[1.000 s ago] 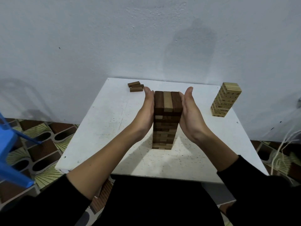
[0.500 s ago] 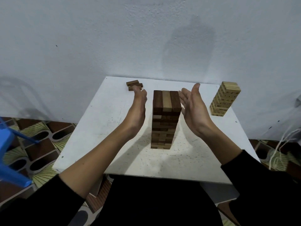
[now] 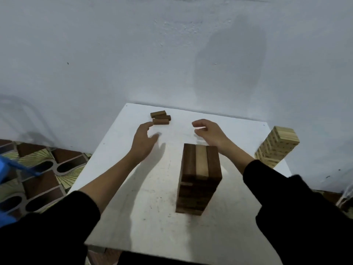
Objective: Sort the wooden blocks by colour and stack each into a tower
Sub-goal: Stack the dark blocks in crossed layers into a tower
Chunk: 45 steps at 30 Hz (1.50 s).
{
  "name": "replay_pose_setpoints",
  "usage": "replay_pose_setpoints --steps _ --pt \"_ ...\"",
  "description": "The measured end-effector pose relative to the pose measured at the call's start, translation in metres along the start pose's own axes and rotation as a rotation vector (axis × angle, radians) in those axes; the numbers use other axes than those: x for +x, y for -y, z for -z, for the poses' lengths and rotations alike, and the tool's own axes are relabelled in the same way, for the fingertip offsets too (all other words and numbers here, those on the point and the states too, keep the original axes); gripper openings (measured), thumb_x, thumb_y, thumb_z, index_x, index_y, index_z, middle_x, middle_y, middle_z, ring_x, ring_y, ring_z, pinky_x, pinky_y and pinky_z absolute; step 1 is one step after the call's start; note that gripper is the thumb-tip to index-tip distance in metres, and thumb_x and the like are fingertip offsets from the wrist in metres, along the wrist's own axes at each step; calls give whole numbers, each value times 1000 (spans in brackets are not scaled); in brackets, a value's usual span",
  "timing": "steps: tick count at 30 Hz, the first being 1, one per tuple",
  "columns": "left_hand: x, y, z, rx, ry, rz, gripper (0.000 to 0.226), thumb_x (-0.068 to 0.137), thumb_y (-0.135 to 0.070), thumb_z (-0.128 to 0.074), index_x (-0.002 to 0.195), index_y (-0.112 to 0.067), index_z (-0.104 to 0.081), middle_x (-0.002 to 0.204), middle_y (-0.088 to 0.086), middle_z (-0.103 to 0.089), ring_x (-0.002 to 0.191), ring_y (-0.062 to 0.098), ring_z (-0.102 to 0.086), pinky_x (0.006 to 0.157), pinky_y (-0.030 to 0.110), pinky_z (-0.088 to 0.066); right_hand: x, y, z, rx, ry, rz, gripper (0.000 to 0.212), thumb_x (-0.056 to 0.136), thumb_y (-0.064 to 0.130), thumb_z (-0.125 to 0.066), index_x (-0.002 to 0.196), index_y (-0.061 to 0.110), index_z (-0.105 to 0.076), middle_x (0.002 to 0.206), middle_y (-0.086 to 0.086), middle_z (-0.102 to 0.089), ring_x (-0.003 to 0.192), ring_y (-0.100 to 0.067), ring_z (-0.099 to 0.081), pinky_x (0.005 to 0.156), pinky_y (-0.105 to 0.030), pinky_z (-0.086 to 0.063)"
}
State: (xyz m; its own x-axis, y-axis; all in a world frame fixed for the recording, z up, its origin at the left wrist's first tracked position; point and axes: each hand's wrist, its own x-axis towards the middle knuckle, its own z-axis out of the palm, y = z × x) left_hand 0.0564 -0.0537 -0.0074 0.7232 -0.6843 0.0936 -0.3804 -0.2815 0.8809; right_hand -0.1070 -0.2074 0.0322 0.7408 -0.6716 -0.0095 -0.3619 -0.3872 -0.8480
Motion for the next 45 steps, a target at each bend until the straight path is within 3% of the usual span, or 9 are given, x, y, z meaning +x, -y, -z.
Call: replay_pose_setpoints --steps 3,6,13,16,23,28,31,38,45 --pt "40 10 -4 196 59 -86 53 87 -4 -63 136 -2 -44 140 13 -45 130 23 -40 97 15 -22 42 -2 -12 -163 91 55 30 90 6 -57 120 9 -59 127 -3 -57 107 -20 -57 87 -17 -39" --pt "82 23 -8 237 211 -233 74 71 4 -73 138 -4 -42 133 6 -51 123 -9 -42 98 3 -21 79 -5 -27 -221 164 83 32 88 3 -58 120 8 -59 128 -6 -55 99 -20 -55 78 -12 -36" --pt "171 51 -31 670 402 -85 100 66 -46 -75 145 -11 -25 153 12 -24 141 30 -20 111 49 -26 131 -19 -50 -215 223 76 35 89 2 -57 122 10 -57 128 -6 -52 98 -11 -48 75 -11 -33" --pt "176 53 -38 539 334 -53 84 62 -51 -57 130 -3 -42 130 13 -49 121 34 -42 98 44 -40 134 -28 -52 -195 226 61 37 90 2 -56 126 10 -54 130 -5 -51 105 -12 -49 74 -8 -31" --pt "140 44 -58 271 292 -153 88 59 -38 -72 137 -11 -43 117 6 -53 109 20 -46 96 34 -41 125 -52 -45 -202 163 25 57 84 4 -65 136 7 -41 138 -10 -41 120 -24 -45 84 -16 -34" --pt "98 39 -78 207 377 -219 93 57 -43 -74 139 -12 -43 108 -4 -53 107 19 -46 95 36 -42 96 -67 -35 -152 168 -38 76 75 10 -77 139 5 -35 136 -9 -40 100 -15 -47 80 -20 -41" --pt "79 35 -85 190 403 -230 89 66 -27 -84 142 -17 -39 112 -9 -49 115 15 -37 101 32 -37 74 -75 -29 -134 172 -16 73 75 7 -76 136 4 -38 131 -9 -43 84 -5 -47 66 -8 -42" --pt "66 50 -79 52 441 -176 104 56 -34 -82 144 -14 -30 130 7 -41 124 24 -43 102 38 -44 52 -82 -29 -184 125 64 75 74 7 -76 138 6 -37 130 -8 -42 88 -7 -45 66 -6 -40" --pt "62 50 -77 -15 397 -167 92 65 -8 -85 142 -17 -35 128 1 -49 119 11 -48 96 7 -35 50 -85 -38 -209 47 127 74 72 7 -77 137 6 -41 128 -9 -46 89 -11 -46 68 -3 -39"
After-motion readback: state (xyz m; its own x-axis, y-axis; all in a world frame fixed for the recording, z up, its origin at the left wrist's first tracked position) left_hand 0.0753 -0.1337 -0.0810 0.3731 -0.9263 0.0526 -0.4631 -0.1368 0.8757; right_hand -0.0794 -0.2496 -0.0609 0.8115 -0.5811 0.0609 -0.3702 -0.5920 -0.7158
